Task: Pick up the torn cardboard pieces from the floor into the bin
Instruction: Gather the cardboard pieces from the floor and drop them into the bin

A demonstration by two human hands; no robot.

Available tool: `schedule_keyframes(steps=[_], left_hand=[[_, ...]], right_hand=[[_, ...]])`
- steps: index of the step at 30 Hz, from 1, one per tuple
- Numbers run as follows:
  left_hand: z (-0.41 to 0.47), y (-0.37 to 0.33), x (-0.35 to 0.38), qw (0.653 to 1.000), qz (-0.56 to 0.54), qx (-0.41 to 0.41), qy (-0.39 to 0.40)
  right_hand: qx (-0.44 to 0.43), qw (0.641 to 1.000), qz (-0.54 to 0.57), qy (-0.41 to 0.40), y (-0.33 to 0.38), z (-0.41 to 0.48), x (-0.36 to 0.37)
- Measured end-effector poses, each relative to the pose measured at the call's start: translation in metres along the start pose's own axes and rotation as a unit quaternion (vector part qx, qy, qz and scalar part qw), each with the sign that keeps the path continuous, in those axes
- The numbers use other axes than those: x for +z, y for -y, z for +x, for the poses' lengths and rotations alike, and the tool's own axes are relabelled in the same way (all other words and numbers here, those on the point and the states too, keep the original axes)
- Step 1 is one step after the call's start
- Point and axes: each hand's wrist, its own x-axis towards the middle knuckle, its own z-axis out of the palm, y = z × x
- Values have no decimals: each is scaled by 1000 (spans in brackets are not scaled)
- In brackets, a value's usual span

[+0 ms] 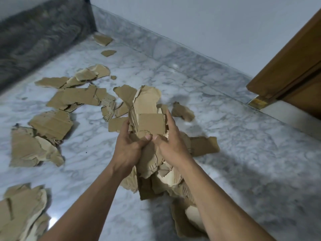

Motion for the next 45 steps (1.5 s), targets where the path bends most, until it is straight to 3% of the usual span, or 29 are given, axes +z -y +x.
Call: schedule_keyframes(steps=[9,17,26,30,33,35,41,43,45], left_hand=[[-73,-90,49,991,-82,10,102],[-215,-164,165,960,-89,79,252],[-398,-168,324,890,-66,137,429],[-451,-139,374,857,-52,167,485],[-474,-102,383,852,34,180,491],[-481,-80,379,833,150,207,491],[-477,-52,345,672,460,310,491],[-473,-50,335,671,503,331,433],[-469,-42,327,703,496,359,362]], right_hand=[[-20,994,75,-82,71,-90,-78],[-43,971,18,-235,121,-257,-215],[-39,902,37,-429,75,-464,-360],[-41,864,74,-497,28,-522,-390],[-33,846,98,-523,-13,-552,-392],[-11,843,115,-526,-40,-568,-386],[39,844,154,-512,-100,-608,-372],[48,841,138,-521,-107,-622,-371],[80,824,74,-556,-111,-635,-364]])
